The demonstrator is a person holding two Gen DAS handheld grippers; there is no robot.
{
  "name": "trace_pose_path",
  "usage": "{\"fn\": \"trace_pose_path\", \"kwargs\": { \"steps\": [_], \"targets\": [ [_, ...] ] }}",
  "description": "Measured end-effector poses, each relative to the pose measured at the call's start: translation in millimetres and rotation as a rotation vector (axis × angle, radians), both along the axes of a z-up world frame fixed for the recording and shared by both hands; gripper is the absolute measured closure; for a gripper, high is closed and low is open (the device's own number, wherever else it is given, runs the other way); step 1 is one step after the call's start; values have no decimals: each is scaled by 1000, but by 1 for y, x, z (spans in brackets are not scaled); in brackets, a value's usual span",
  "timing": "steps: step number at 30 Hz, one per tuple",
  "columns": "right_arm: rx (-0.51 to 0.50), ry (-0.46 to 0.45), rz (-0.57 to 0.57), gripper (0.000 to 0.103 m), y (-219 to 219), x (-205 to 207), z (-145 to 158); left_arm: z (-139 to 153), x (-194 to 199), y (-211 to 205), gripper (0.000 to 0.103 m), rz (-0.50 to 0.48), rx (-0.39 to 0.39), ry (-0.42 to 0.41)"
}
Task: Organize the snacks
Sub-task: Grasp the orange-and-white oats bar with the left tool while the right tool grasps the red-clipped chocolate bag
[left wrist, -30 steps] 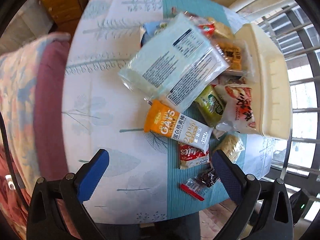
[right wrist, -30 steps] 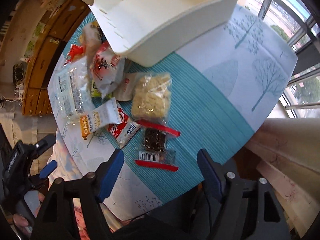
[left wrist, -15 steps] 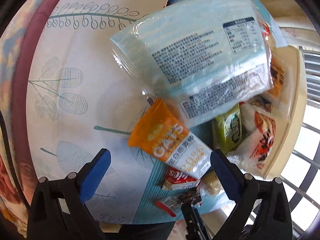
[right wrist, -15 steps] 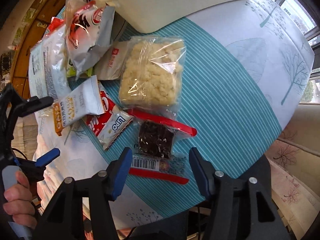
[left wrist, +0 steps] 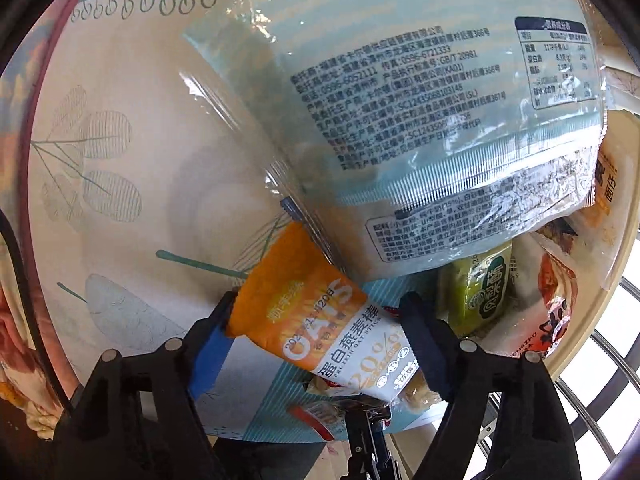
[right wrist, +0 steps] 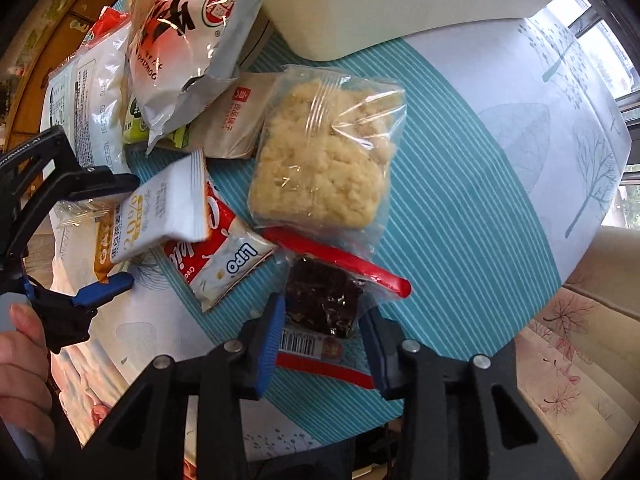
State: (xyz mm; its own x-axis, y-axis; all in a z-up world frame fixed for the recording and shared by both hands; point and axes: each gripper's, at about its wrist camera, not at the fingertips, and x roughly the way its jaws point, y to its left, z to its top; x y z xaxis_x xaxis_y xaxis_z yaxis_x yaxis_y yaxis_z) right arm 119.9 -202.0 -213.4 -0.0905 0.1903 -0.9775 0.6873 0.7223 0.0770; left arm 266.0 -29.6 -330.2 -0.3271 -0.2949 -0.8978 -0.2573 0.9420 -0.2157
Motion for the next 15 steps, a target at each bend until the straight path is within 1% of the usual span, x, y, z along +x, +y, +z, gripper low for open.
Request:
{"fn": "trace_pose_path", "kwargs": {
  "steps": [2,4,5,7,8,10,11,12,13,14,15],
  "targets": [
    [-4,3,11,65,2,4,-1,1,1,0,27,2,14,1],
    [-5,7,16,66,2,7,0,5,1,1,34,3,29,3],
    [-5,9,18,66,7,11,3,17,2,2,37,1,32,6],
    [-7,10,24,66,15,15,3,19,0,12,46,5,28,7],
    [-9,10,29,67,17,16,4,20,1,16,47,12,27,11],
    [-24,4,41,73,18,19,8,20,-3,21,56,14,30,5],
    [-31,2,54,75,22,21,10,25,-6,28,59,17,28,-5],
    [-39,-6,64,77,22,20,10,28,-5,32,65,18,24,-11],
    [-42,-11,71,78,23,20,11,32,-5,34,77,18,21,-20],
    [-42,-12,71,79,24,21,11,37,-3,35,77,16,15,-36],
    [-41,-13,71,79,24,21,12,41,-3,36,80,14,10,-45]
  ]
}}
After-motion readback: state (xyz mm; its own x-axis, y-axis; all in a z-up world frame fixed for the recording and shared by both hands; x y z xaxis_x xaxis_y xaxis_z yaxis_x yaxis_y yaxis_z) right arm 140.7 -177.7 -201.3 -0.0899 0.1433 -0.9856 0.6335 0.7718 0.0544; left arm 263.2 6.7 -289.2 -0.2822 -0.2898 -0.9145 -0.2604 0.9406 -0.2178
